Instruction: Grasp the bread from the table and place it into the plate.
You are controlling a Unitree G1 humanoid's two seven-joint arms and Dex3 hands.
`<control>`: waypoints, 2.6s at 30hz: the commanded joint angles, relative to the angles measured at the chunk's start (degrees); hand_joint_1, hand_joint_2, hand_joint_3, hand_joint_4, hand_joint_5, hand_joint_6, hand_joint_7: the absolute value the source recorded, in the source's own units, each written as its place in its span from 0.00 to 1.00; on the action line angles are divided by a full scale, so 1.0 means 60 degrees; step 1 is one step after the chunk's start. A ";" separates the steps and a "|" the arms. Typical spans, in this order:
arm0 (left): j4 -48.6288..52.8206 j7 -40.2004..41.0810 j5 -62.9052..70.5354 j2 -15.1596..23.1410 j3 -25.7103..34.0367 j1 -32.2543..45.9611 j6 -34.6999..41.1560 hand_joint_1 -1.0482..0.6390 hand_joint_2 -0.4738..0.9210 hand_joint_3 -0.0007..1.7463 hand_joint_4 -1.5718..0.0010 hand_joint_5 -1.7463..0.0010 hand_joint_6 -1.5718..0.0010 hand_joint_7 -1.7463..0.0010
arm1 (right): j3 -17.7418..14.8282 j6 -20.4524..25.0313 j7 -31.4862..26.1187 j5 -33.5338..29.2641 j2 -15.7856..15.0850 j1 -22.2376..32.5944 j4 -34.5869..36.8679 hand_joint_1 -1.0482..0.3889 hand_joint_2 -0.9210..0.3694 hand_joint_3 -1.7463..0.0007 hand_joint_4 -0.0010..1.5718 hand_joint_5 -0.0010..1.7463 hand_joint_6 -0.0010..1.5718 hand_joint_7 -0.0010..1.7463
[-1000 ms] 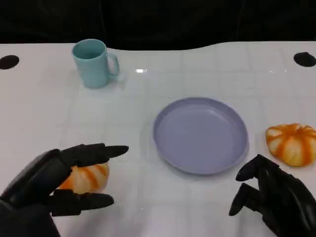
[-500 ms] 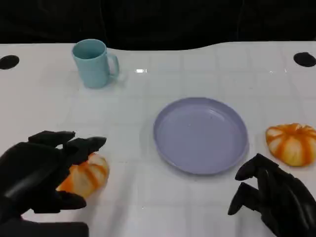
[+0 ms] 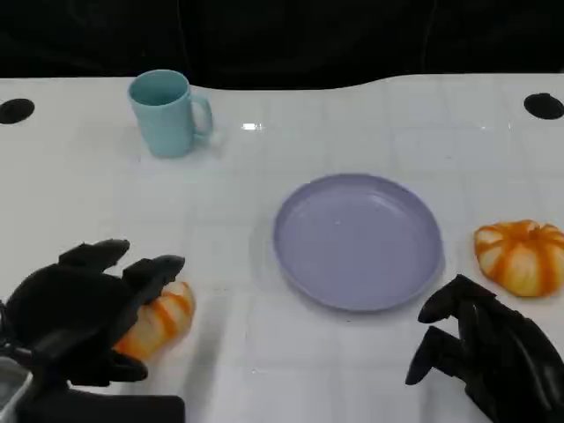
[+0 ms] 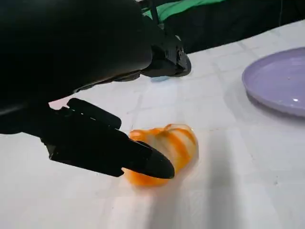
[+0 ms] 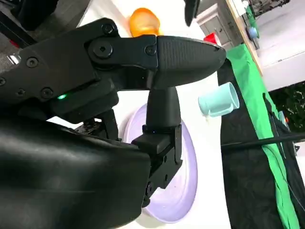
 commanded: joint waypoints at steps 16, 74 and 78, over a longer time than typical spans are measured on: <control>0.3212 0.1503 0.0571 -0.0388 -0.1489 -0.1519 0.0644 0.35 0.98 0.00 0.95 0.99 0.92 1.00 | -0.0051 0.0011 -0.0014 0.0032 -0.0079 0.0105 -0.0143 0.37 0.00 0.69 0.40 1.00 0.27 0.97; 1.0663 0.8394 -0.2265 -0.1021 -0.2333 -0.4386 -0.4482 0.52 0.76 0.65 0.44 0.00 0.56 0.00 | -0.0057 -0.0058 -0.0118 -0.0031 -0.0044 0.0130 -0.0170 0.37 0.00 0.69 0.39 1.00 0.26 0.98; 1.0239 0.7771 -0.2763 -0.1049 -0.2092 -0.4385 -0.4394 0.52 0.74 0.67 0.43 0.00 0.56 0.00 | -0.0070 -0.0117 -0.0082 -0.0024 -0.0040 0.0127 -0.0121 0.37 0.00 0.69 0.40 1.00 0.26 0.99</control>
